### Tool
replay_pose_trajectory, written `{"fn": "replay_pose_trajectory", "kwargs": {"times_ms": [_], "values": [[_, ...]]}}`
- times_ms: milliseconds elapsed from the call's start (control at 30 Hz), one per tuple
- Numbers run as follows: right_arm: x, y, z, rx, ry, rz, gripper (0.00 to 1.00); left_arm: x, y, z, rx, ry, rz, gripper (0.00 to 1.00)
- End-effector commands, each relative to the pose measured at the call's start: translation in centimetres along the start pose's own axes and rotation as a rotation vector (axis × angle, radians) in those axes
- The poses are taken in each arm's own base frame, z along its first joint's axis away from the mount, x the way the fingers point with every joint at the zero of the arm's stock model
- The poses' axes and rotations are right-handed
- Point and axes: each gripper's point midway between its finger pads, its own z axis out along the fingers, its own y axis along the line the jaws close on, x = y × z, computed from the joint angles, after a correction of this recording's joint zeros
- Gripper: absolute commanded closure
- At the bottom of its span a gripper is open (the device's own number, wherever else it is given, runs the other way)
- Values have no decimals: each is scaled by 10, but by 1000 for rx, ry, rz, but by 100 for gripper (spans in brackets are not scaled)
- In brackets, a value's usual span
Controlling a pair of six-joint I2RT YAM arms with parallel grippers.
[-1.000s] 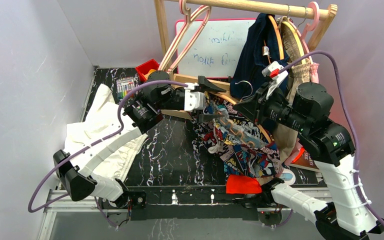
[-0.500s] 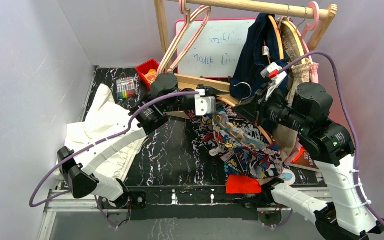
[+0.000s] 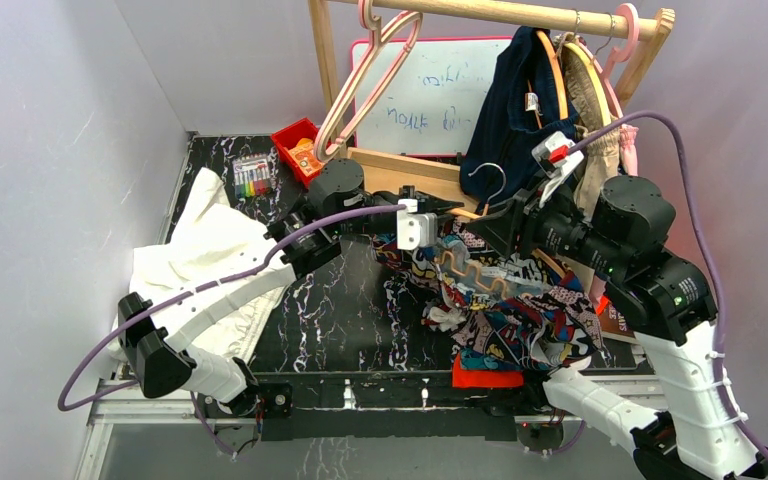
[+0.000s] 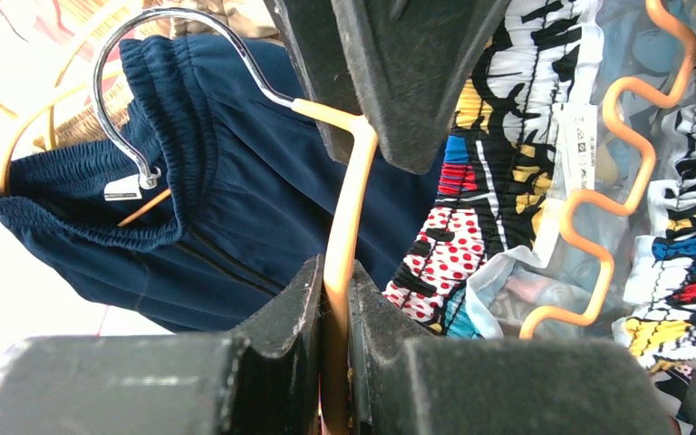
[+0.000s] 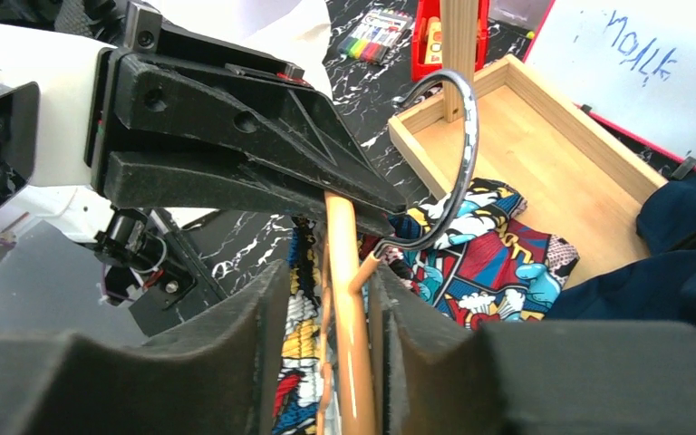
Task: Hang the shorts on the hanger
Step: Adjust the hanger.
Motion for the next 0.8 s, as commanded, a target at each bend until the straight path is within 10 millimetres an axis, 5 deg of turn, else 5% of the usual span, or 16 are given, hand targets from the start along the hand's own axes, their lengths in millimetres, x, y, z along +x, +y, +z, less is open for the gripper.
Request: {"fn": "replay_pose_trajectory", "kwargs": {"times_ms": [0, 200, 333, 533, 567, 600, 633, 767], "values": [[-20, 11, -2, -37, -77, 23, 54, -39, 30, -15, -125, -81, 64, 100], [-26, 13, -3, -31, -96, 77, 59, -43, 33, -22, -163, -84, 84, 100], [-26, 6, -2, 13, -75, 97, 50, -50, 39, -32, -212, -94, 114, 100], [-34, 18, 7, -57, -79, 168, 50, -59, 33, -44, -220, -118, 129, 100], [-33, 18, 9, -59, -73, 174, 53, -61, 33, -46, -222, -123, 132, 100], [-31, 23, 12, -94, -54, 178, 69, -64, 35, -48, -231, -126, 140, 100], [-29, 25, 13, -109, -41, 173, 70, -65, 35, -49, -234, -127, 144, 100], [-24, 21, 16, -96, -6, 159, 51, -70, 35, -52, -234, -135, 156, 100]]}}
